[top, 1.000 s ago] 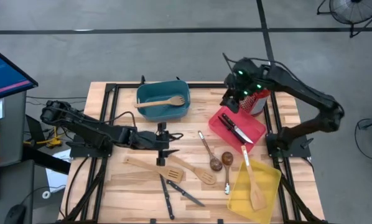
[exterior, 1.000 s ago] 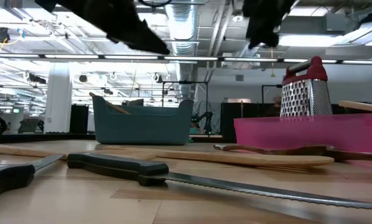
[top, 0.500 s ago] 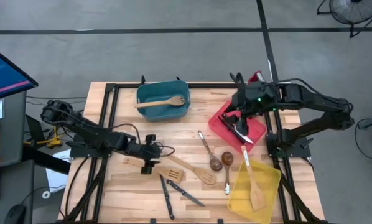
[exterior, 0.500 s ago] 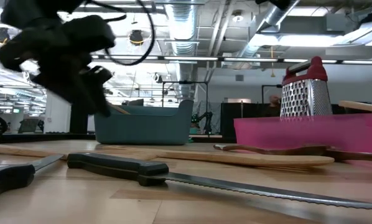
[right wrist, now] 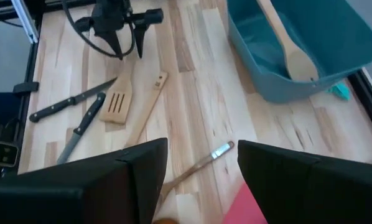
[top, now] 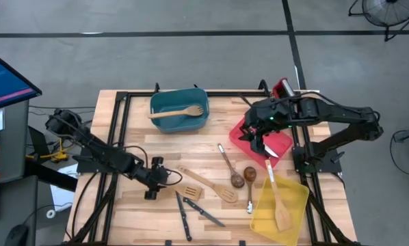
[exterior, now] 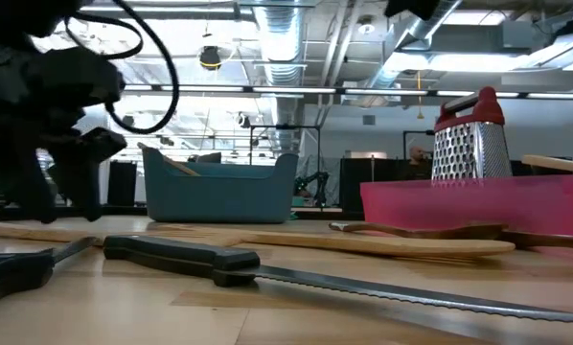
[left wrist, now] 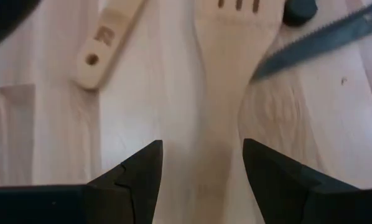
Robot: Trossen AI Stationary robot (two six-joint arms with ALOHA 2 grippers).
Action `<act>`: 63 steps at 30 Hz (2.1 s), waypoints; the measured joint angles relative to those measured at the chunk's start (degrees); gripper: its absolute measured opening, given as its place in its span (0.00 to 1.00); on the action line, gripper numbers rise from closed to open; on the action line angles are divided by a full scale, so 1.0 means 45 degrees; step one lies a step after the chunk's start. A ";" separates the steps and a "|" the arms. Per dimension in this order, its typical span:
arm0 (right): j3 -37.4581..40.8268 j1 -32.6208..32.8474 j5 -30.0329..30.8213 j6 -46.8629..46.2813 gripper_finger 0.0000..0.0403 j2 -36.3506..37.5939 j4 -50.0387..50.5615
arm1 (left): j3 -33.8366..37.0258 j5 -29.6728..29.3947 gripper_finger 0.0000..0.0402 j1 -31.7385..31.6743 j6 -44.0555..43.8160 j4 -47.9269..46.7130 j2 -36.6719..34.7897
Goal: Pick & Place Kitchen Items
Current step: Put the wooden slotted spatula into the yellow bin
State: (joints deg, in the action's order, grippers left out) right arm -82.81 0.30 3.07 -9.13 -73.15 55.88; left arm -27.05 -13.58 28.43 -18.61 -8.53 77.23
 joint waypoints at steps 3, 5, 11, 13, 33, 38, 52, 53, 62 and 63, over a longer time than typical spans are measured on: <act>0.0029 0.0000 0.0000 0.0000 0.51 -0.0253 0.0134 | 0.0412 -0.0008 0.51 0.0207 -0.0174 0.0269 0.0000; 0.0005 0.0000 0.0000 0.0000 0.51 -0.0438 0.0100 | 0.0855 -0.0040 0.51 0.0212 -0.0400 0.0856 -0.0003; 0.0019 0.0000 -0.0005 0.0000 0.51 -0.0891 0.0262 | 0.1668 -0.0099 0.49 0.0222 -0.0714 0.1748 -0.0054; 0.0019 0.0000 -0.0003 0.0000 0.51 -0.0911 0.0254 | 0.1767 -0.0016 0.44 0.0222 -0.0711 0.1748 -0.0058; 0.0019 -0.0005 -0.0005 -0.0001 0.51 -0.0838 0.0238 | 0.1904 0.0503 0.09 0.0164 -0.0978 0.1816 -0.0725; 0.0019 0.0004 -0.0039 -0.0005 0.51 -0.0806 0.0238 | 0.1927 0.0530 0.08 0.0178 -0.1101 0.1712 -0.1972; 0.0010 0.0288 -0.0049 -0.0541 0.51 -0.0345 0.0331 | 0.1905 -0.1143 0.00 0.0169 -0.1258 0.1813 -0.4071; 0.0010 0.0340 -0.0049 -0.0566 0.51 -0.0329 0.0326 | 0.1896 -0.1136 0.01 0.0169 -0.1258 0.1725 -0.4066; 0.0010 0.0778 -0.0053 -0.0568 0.51 -0.0317 0.0340 | 0.2310 0.0800 0.21 0.0178 -0.1546 0.0751 -0.4065; 0.0010 0.0777 -0.0044 -0.0568 0.51 -0.0316 0.0335 | 0.2396 0.0817 0.24 0.0178 -0.1580 0.0763 -0.4065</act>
State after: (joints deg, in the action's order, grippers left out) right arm -82.76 3.79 2.87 -11.68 -74.57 57.39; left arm -16.27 -9.90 29.23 -25.72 -5.10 58.94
